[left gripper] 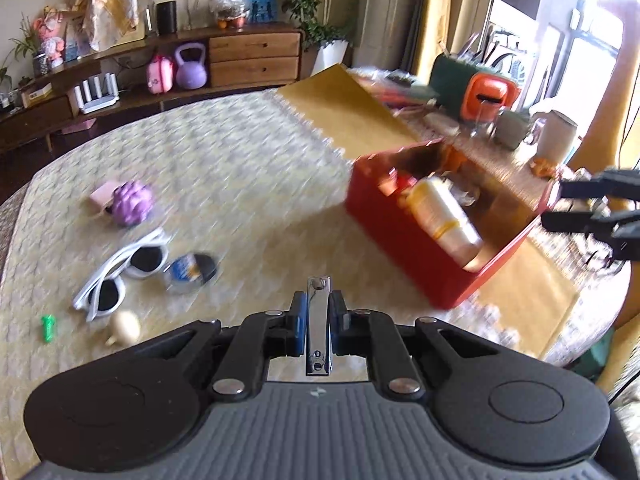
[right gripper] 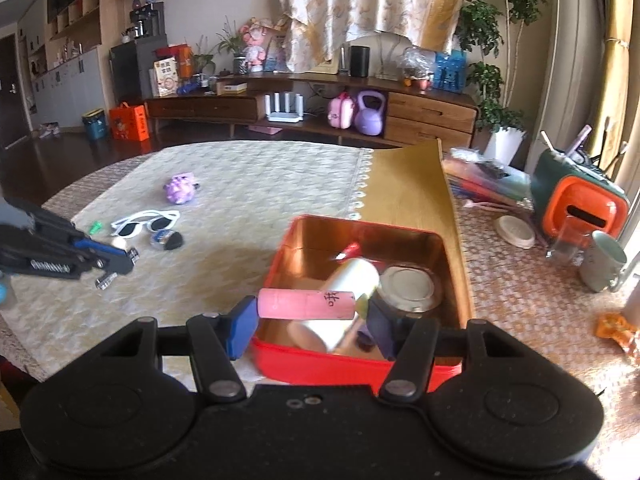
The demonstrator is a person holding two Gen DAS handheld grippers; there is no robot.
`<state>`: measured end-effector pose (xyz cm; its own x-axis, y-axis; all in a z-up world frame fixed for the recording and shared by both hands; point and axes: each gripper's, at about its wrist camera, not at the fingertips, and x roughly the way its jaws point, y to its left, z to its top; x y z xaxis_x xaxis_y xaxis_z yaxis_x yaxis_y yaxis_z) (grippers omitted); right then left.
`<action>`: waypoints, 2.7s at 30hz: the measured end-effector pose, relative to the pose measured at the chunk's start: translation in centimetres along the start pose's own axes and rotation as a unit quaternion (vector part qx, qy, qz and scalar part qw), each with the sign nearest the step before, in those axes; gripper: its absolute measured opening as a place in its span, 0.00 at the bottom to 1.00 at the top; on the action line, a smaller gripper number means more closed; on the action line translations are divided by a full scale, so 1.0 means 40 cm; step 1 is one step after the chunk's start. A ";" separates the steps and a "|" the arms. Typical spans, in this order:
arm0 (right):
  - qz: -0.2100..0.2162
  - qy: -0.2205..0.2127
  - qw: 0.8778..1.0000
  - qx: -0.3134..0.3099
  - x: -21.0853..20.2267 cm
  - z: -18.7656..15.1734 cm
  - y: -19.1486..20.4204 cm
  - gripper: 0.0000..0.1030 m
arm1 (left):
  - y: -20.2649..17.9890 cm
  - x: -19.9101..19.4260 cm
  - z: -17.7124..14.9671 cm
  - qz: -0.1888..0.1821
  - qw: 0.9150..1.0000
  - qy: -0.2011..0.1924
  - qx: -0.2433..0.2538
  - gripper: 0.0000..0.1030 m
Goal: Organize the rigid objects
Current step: 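Carry the clipper and highlighter over the red tin box and lower them, then open the right tool to drop the highlighter while the left tool releases the clipper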
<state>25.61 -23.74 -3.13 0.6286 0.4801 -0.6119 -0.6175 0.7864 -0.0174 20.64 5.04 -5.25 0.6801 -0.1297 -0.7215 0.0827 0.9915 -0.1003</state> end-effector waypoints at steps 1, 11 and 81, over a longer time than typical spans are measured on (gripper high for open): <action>-0.003 0.002 1.000 0.001 0.005 -0.001 -0.010 0.57 | -0.010 0.003 0.014 -0.005 1.000 -0.002 0.001 0.11; -0.024 0.029 0.999 0.010 0.077 -0.016 -0.091 0.57 | -0.129 0.094 0.159 -0.026 0.999 -0.015 0.016 0.11; 0.010 0.029 0.995 0.098 0.095 -0.018 -0.100 0.73 | -0.228 0.270 0.243 -0.032 0.998 0.004 0.054 0.11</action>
<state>30.14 -25.34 -5.96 0.5854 0.4771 -0.6555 -0.5219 0.8405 0.1457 34.31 -5.31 -5.48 0.6646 -0.1927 -0.7219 0.2041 0.9762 -0.0727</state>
